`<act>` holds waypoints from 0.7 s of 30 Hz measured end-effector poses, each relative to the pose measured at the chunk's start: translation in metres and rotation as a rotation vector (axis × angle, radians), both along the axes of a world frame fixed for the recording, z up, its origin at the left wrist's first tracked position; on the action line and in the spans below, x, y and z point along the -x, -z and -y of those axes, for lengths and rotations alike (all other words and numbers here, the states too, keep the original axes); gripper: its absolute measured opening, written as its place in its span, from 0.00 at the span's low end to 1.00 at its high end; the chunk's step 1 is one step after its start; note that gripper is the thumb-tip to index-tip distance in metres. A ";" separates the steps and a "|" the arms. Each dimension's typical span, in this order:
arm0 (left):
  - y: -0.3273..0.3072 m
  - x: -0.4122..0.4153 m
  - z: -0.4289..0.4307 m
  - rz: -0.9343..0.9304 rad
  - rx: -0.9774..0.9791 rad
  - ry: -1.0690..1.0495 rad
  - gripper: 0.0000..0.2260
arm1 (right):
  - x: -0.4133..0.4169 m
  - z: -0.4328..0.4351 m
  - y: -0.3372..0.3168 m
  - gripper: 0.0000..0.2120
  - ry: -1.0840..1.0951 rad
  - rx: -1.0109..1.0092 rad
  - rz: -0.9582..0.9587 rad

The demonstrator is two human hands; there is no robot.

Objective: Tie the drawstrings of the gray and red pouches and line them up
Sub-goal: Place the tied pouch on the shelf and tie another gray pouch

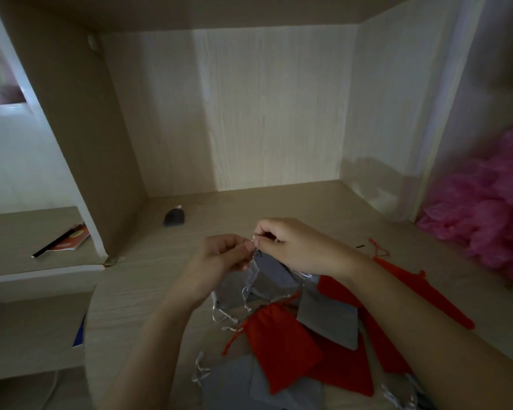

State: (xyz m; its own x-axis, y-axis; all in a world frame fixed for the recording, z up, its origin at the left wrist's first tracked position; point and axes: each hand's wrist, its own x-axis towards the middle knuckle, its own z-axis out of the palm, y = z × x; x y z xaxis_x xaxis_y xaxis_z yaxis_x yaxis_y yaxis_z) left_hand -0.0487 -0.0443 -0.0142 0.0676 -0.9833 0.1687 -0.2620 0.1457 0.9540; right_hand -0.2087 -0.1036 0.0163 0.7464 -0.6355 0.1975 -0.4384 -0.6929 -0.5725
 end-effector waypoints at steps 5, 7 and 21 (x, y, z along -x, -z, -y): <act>0.000 0.005 -0.003 0.112 0.096 -0.092 0.06 | -0.001 -0.004 -0.001 0.09 -0.020 -0.014 -0.039; 0.000 0.008 -0.005 0.157 0.172 -0.147 0.05 | -0.001 -0.004 -0.001 0.09 -0.010 -0.031 -0.016; -0.001 0.022 -0.005 -0.135 0.441 -0.222 0.05 | -0.001 0.001 -0.004 0.01 -0.010 -0.193 0.372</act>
State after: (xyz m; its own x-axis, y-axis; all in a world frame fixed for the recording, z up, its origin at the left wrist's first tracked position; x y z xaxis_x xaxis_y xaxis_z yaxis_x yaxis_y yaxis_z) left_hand -0.0711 -0.0389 -0.0134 0.3165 -0.7800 0.5398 -0.2114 0.4967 0.8418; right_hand -0.2081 -0.1049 0.0201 0.6532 -0.6801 0.3328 -0.1705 -0.5604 -0.8105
